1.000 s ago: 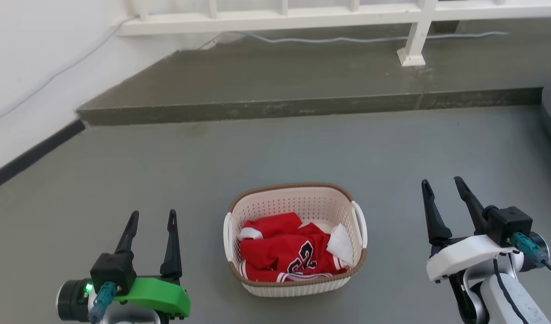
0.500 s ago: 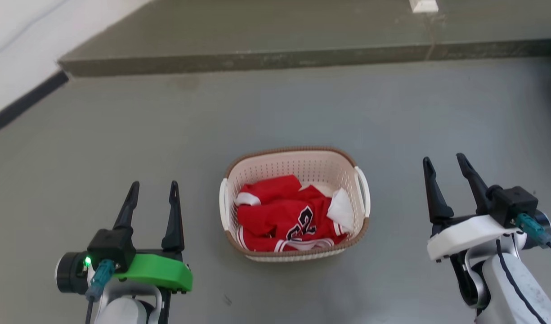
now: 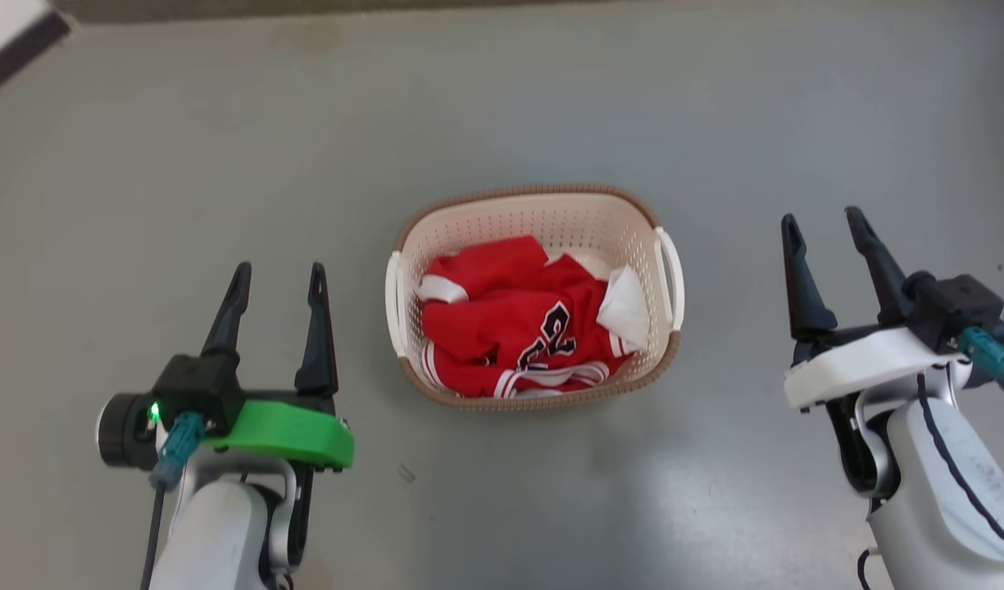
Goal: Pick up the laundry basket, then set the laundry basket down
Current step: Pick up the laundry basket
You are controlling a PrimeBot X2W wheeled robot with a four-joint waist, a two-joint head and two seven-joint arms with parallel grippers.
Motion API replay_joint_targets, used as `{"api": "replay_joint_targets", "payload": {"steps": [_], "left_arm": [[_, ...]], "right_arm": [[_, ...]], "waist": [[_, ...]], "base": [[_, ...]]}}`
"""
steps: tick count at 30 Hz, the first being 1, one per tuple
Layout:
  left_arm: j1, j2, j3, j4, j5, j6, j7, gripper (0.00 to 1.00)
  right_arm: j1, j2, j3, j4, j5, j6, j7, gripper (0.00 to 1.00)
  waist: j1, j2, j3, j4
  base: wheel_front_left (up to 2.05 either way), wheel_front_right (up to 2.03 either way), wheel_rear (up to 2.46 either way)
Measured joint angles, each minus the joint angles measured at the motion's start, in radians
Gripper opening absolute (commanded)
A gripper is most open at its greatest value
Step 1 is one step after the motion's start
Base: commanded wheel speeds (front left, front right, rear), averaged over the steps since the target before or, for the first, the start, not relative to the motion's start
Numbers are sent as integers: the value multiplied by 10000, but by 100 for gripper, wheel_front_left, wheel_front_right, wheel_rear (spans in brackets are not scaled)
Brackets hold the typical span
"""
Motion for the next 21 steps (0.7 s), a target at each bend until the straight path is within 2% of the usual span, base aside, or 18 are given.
{"api": "replay_joint_targets", "payload": {"steps": [11, 21], "left_arm": [[-1090, -102, -119, 290, -48, -100, 128, 100], [-2618, -171, -159, 832, -458, -516, 428, 100]], "right_arm": [[-904, -73, -90, 128, 6, 82, -2, 100], [-2197, -150, -349, 443, 151, 155, 10, 100]], "waist": [[0, 0, 1411, -11], [1, 0, 2700, 53]], "base": [[0, 0, 0], [0, 0, 0]]}}
